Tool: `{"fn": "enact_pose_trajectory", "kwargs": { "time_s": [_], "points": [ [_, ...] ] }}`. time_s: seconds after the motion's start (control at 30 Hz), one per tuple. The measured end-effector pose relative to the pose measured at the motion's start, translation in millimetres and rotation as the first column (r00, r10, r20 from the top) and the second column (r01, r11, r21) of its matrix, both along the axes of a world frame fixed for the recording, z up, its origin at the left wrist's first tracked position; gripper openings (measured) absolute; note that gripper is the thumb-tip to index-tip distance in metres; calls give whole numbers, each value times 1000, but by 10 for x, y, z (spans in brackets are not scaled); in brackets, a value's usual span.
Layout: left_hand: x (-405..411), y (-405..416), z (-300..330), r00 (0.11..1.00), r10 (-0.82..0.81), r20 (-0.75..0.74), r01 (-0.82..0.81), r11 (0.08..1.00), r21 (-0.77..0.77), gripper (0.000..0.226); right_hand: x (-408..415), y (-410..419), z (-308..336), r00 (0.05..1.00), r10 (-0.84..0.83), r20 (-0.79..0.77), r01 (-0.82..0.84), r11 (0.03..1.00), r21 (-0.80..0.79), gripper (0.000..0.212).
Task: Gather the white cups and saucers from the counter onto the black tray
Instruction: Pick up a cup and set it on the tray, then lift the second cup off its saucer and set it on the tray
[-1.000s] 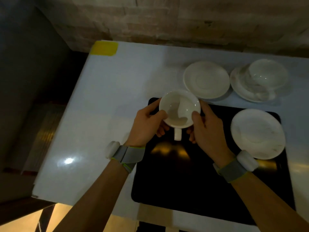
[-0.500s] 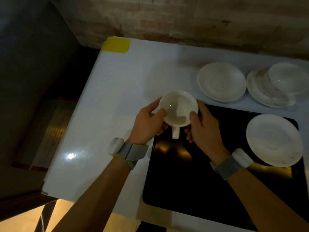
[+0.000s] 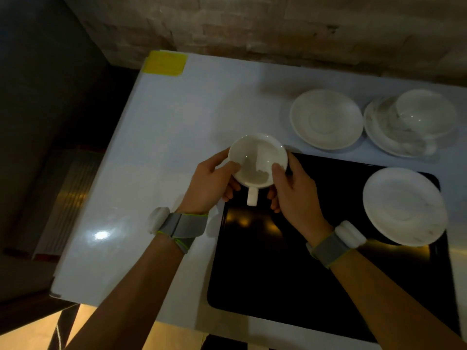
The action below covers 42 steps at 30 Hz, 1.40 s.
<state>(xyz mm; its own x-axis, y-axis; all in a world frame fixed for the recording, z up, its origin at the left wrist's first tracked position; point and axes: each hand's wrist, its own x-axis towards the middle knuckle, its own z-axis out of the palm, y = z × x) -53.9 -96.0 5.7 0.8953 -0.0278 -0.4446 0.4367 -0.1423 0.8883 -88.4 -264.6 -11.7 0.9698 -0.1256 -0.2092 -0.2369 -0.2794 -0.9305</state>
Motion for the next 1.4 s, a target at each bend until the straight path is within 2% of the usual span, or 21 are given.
{"fn": "enact_pose_trajectory", "kwargs": {
  "time_s": [0.2, 0.3, 0.4, 0.47, 0.6, 0.63, 0.83, 1.03, 1.2, 1.3, 1.4],
  "points": [
    [-22, -5, 30, 999, 33, -42, -35, 999, -37, 42, 9, 16, -59, 1000, 12, 7, -12, 1000, -6, 42],
    [-62, -19, 31, 998, 64, -28, -62, 996, 66, 41, 20, -8, -34, 999, 33, -22, -33, 999, 5, 42],
    [-90, -68, 65, 994, 51, 94, -71, 971, 228, 40, 13, -158, 86, 995, 82, -53, -82, 997, 16, 41],
    [-75, -41, 102, 977, 86, 197, -145, 941, 304, 34, 13, -265, 168, 992, 109, -67, -110, 994, -3, 40],
    [18, 36, 202, 929, 140, 342, -262, 901, 345, 18, 40, -463, 319, 989, 149, -10, -149, 982, -115, 29],
    [94, -260, 276, 928, 101, 359, -225, 920, 321, 15, 9, -785, 423, 996, 91, 26, -86, 984, -158, 26],
    [302, -844, 497, 933, 2, 360, -103, 960, 260, 8, 74, -1404, 581, 982, -87, 170, 124, 968, -217, 13],
    [457, -1622, 560, 960, -118, 252, 64, 975, 212, 18, 77, -2010, 622, 961, -168, 221, 234, 919, -318, 30],
    [566, -2248, 455, 945, -263, 196, 230, 957, 174, 30, 122, -2440, 446, 930, -262, 257, 337, 887, -316, 45],
    [665, -2533, 355, 927, -345, 148, 319, 932, 174, 37, 174, -2584, 325, 917, -339, 211, 389, 880, -274, 53],
    [760, -2809, 225, 911, -408, 53, 395, 903, 171, 53, 261, -2705, 224, 915, -396, 75, 402, 896, -186, 60]
  ]
}}
